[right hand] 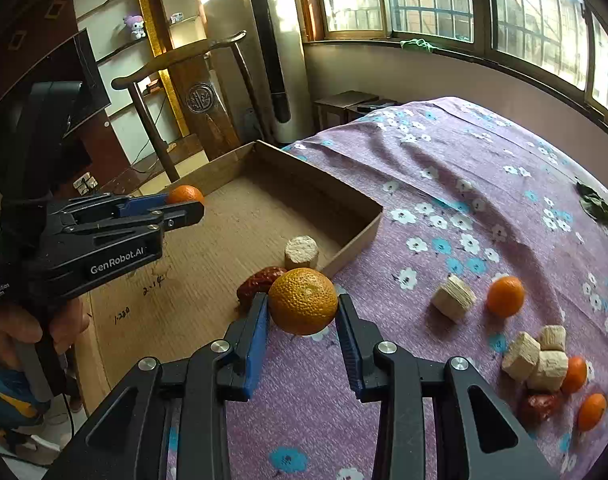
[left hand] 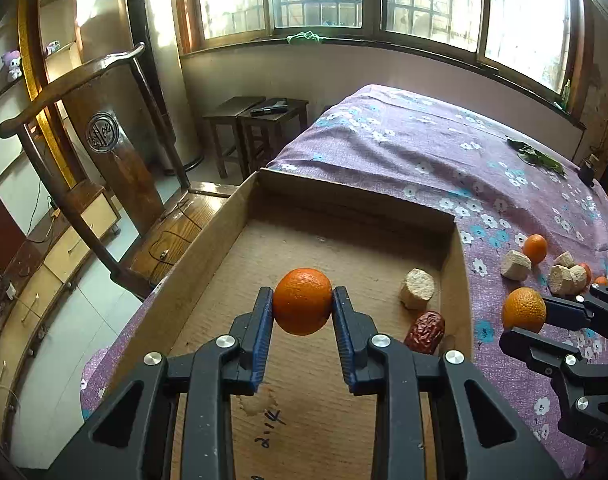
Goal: Organize fruits
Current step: 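Carry both held oranges over the cardboard box, then lower the oranges into the box and open both tools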
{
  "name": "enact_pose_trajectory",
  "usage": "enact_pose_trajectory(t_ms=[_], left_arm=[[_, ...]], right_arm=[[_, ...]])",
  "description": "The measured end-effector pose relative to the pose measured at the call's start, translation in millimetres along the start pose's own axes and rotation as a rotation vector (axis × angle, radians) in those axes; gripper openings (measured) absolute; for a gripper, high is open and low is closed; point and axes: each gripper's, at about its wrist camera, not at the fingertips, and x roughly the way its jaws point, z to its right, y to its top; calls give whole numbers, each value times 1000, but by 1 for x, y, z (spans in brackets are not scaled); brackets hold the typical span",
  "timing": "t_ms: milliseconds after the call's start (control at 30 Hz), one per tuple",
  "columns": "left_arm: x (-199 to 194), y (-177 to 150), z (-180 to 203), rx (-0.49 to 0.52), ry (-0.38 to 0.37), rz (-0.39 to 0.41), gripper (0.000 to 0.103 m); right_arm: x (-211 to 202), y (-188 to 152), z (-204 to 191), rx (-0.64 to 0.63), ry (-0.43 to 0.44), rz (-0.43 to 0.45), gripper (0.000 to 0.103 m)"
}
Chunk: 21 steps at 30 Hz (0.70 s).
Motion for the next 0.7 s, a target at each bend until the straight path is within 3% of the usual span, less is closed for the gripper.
enact_pose_trajectory(t_ms=[333,633,700], left_arm=[[22,1,-13,-33,22,-60,29],[36,2,-18,-68,30,-131,30],[36,3,-19,-80,38,-132,41]], right_arm=[[57,35,-20,-67,49,-58,37],[99,37,-28,-112,57,-142,38],[97,35,-29,-127,47,-132,38]])
